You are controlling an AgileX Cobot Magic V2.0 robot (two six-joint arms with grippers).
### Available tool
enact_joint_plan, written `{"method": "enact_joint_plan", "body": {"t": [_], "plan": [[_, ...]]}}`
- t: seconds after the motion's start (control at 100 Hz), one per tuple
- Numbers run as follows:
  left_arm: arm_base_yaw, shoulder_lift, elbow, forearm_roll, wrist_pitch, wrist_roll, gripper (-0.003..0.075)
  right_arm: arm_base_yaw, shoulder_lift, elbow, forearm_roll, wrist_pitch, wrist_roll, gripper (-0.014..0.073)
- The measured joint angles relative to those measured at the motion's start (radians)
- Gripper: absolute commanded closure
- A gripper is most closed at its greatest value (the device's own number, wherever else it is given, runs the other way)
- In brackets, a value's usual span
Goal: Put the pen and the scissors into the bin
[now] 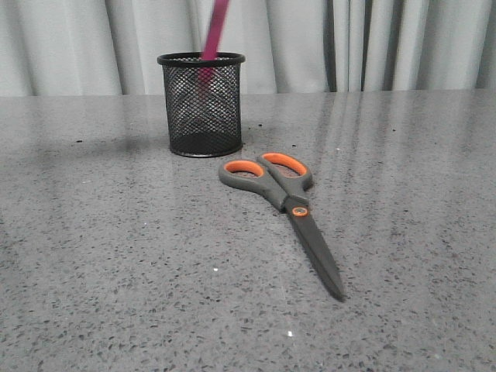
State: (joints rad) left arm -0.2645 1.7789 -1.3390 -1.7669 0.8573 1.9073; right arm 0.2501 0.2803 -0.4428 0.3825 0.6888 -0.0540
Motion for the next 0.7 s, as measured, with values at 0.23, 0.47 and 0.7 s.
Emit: {"method": "enact_joint_plan", "body": {"t": [0.23,0.47,0.7], "plan": [[0.044,-0.074,-0.002,0.007,0.111,-0.045,0.0353,0.0,0.0,-0.02,0.145,-0.051,-0.129,0.0246],[0.131,-0.355,-0.006,0.034,0.225,-0.131,0.0674,0.0,0.124,-0.204,0.375,-0.004,-0.507,0.0245],[0.132,-0.642,-0.004,0.281,0.266,-0.304,0.0674,0.0,0.411,-0.417,0.352,0.075,-0.539,0.0248]]}}
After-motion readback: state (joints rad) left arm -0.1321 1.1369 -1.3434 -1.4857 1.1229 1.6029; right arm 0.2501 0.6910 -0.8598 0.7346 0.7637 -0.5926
